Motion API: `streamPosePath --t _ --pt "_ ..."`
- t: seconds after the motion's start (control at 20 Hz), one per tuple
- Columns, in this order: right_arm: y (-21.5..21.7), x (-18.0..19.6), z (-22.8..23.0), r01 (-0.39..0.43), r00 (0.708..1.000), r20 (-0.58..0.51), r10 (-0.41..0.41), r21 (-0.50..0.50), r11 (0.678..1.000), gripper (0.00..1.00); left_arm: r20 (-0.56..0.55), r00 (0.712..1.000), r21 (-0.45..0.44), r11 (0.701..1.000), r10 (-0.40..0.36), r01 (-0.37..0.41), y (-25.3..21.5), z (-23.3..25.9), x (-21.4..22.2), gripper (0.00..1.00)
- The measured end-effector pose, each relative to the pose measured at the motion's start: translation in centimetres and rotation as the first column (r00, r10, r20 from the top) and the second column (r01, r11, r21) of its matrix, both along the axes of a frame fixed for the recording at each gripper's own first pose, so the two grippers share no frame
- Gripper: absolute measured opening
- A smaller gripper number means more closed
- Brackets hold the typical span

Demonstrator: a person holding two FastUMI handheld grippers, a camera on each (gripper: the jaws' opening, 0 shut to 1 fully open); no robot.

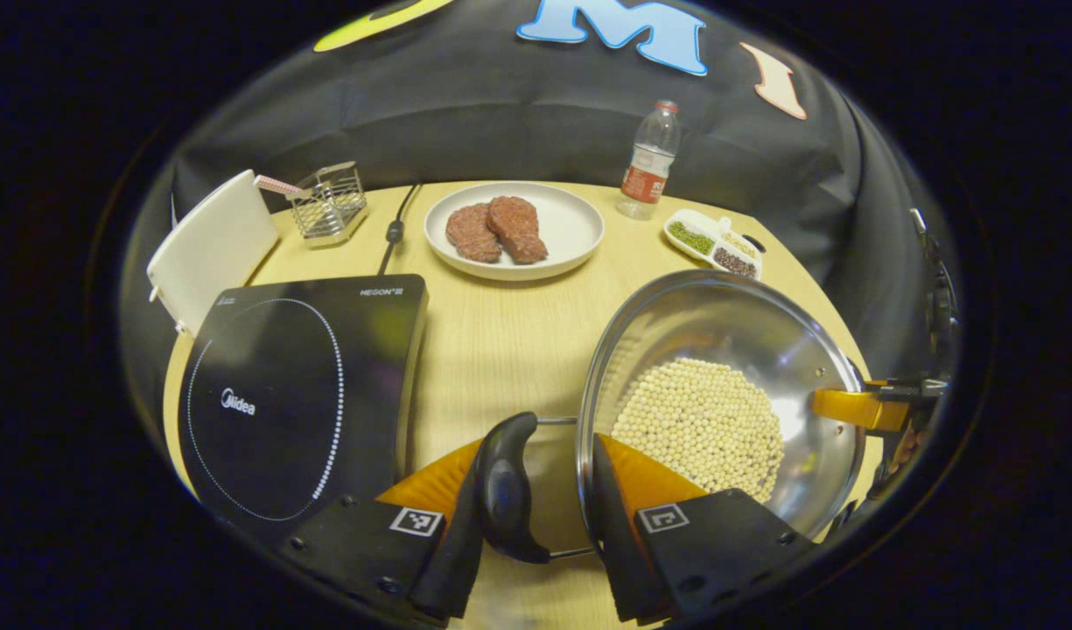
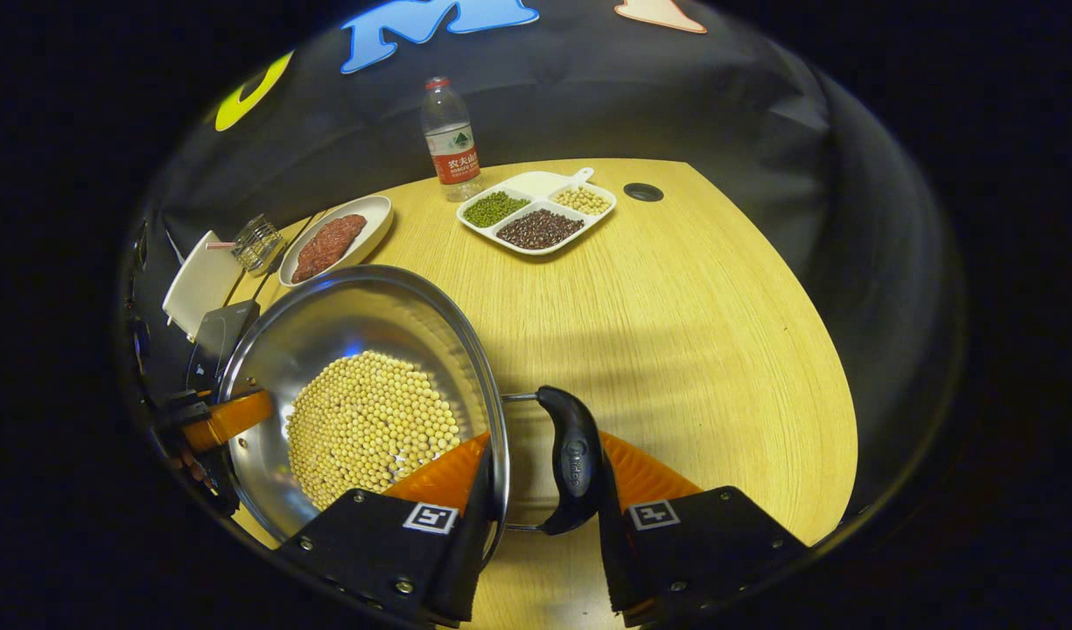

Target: First push the handle of the pot to place it horizontally, then grasp the pot with both hands and set it on the induction cooktop.

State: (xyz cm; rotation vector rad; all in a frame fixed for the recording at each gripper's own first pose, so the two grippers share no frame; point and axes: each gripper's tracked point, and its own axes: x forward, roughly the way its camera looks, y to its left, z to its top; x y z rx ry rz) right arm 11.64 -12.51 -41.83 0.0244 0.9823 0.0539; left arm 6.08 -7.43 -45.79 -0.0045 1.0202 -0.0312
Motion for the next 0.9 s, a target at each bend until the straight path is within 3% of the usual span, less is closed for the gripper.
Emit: streamPosePath --t 0.15,0.4,0.45,0.5,0.7,0.9 --pt "1.1 -0.6 1.3 -0.014 1.000 0.011 0.014 -0.001 1.000 0.57 0.017 1.000 -0.001 1.000 0.009 -0.009 1.0 1.5 -0.5 0.63" --pt "3.9 -1.6 4.7 -0.049 0.998 0.045 0.049 -0.011 0.999 0.56 0.044 0.998 -0.012 0.999 0.034 -0.034 3.5 5.0 -1.5 0.68" --pt "4.5 -1.9 5.2 -0.049 0.998 0.049 0.049 -0.006 0.999 0.57 0.047 0.998 -0.010 0.999 0.036 -0.036 4.1 5.8 -1.7 0.70" --pt "5.1 -2.2 5.7 -0.048 0.998 0.049 0.048 -0.002 0.999 0.57 0.052 0.998 -0.008 0.999 0.037 -0.037 4.5 6.6 -1.9 0.63" --pt "7.0 -3.8 7.5 -0.033 0.998 0.050 0.033 0.005 0.999 0.56 0.052 0.998 -0.015 1.000 0.027 -0.027 6.2 8.9 -2.4 0.70" --pt "8.9 -5.3 8.7 -0.013 0.999 0.052 0.012 0.016 1.000 0.56 0.052 0.999 -0.018 1.000 0.000 0.001 8.0 10.8 -3.0 0.66"
